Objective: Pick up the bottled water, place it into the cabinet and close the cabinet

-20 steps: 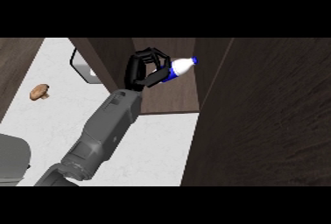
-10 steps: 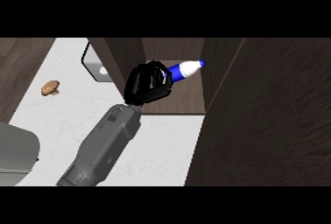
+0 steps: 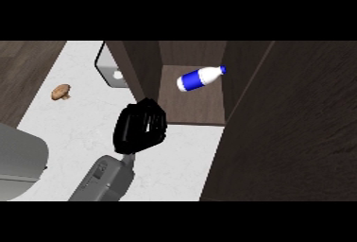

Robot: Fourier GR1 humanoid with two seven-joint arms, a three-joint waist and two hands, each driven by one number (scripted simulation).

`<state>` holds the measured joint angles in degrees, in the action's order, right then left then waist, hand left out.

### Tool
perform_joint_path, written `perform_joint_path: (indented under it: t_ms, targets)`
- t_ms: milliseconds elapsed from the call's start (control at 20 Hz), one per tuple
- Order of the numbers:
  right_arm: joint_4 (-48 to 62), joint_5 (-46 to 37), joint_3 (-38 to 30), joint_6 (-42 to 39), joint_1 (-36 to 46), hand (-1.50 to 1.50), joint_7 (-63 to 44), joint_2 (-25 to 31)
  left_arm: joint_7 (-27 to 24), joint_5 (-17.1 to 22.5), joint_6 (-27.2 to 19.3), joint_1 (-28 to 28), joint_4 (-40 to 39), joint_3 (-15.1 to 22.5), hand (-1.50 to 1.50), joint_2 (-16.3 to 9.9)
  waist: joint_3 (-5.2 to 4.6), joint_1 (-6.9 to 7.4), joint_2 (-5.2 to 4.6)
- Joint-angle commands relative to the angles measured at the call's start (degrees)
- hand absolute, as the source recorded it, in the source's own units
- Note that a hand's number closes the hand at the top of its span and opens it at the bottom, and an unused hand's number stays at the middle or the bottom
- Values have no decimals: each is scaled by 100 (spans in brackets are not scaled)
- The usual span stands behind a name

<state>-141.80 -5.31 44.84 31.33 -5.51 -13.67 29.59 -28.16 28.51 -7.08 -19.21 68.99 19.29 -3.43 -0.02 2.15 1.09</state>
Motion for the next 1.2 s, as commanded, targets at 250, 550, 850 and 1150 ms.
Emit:
perform_joint_path:
  t_ms: [250,550,850,1150]
  targets:
    - [-565,13,963,-706,578,150,-600,65,452,84,-146,2059,2574,391,150,-715,-6,28,-23]
    - [-636,25,1166,-757,1027,150,-1202,-391,77,121,110,3422,3555,298,150,-1289,-16,-37,-38]
    - [-79,-73,886,-650,1865,150,-1807,-1116,29,305,388,4640,4690,158,150,-1861,-18,13,-45]
    - [1000,-347,420,-625,3239,150,-2648,-2456,-357,776,978,5309,4875,-597,150,-2200,-15,-28,-82]
